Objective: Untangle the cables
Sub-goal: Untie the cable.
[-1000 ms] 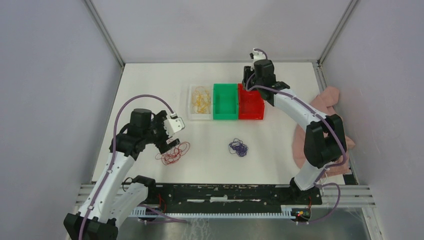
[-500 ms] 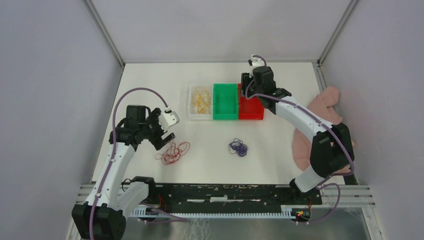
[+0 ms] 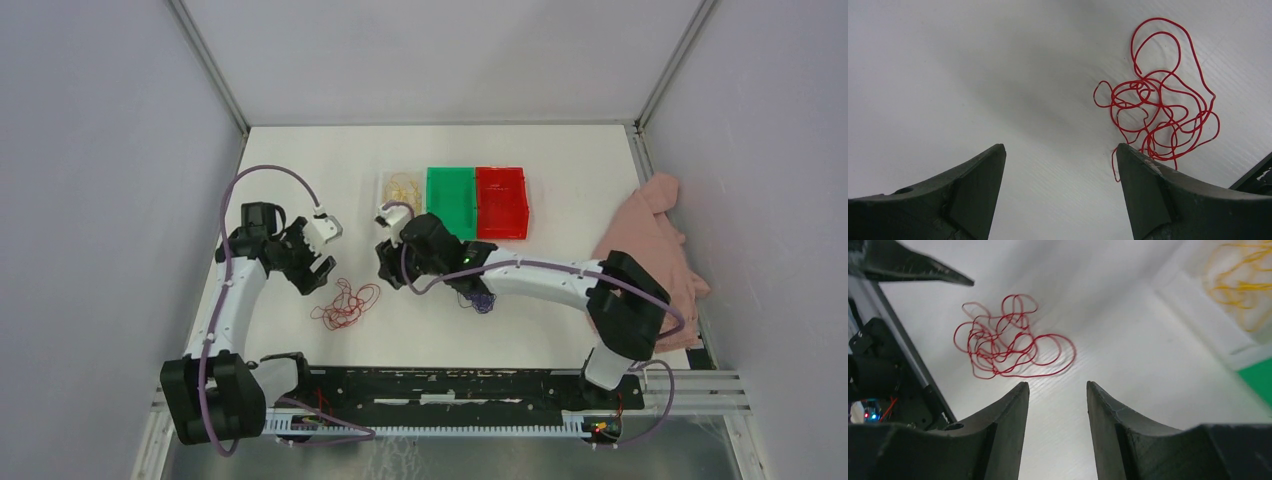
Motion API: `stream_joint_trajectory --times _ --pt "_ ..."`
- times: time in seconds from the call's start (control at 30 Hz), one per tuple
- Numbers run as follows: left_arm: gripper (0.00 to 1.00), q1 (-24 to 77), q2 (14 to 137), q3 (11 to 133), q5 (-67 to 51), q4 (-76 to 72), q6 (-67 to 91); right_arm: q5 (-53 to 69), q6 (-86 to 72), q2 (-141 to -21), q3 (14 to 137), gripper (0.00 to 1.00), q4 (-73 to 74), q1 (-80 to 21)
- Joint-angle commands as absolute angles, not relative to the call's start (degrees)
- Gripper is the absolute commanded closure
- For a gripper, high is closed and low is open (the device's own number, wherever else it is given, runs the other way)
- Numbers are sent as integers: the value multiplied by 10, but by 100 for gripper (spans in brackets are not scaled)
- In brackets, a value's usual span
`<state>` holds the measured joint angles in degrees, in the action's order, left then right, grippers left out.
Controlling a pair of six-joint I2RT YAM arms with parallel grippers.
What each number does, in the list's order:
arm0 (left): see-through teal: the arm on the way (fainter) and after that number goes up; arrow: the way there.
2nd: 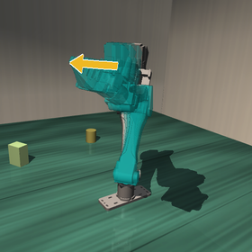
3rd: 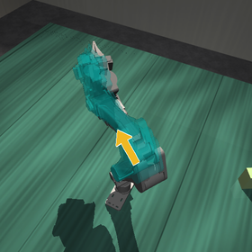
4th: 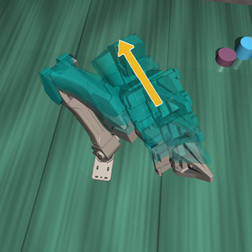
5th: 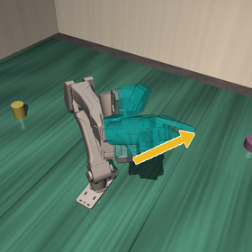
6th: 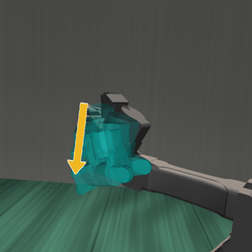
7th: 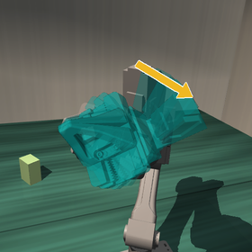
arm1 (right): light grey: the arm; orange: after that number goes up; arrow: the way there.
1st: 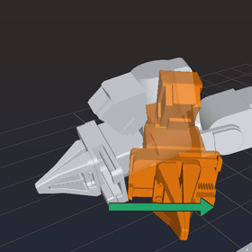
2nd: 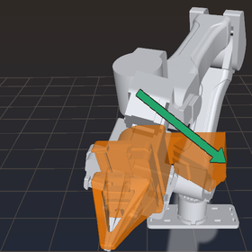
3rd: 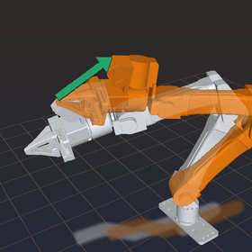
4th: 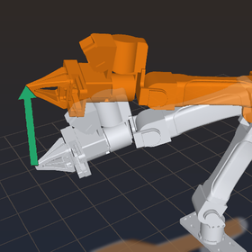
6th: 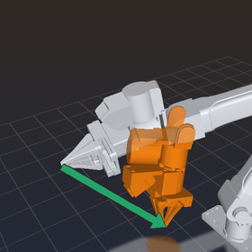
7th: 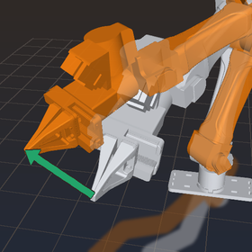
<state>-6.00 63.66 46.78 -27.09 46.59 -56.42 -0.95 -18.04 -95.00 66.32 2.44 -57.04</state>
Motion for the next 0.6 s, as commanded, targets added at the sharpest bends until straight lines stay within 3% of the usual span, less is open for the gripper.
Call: stream_joint_trajectory --times 0.0,0.33,0.57 --pt "12 -67 636 493 -323 450 -586 44 -193 -1009 678 48 -50 -614" --pt "11 -67 627 495 -332 465 -582 76 -180 -1040 643 45 -121 -677" --pt "10 -68 625 503 -331 478 -583 55 -131 -1082 683 45 -103 -691"
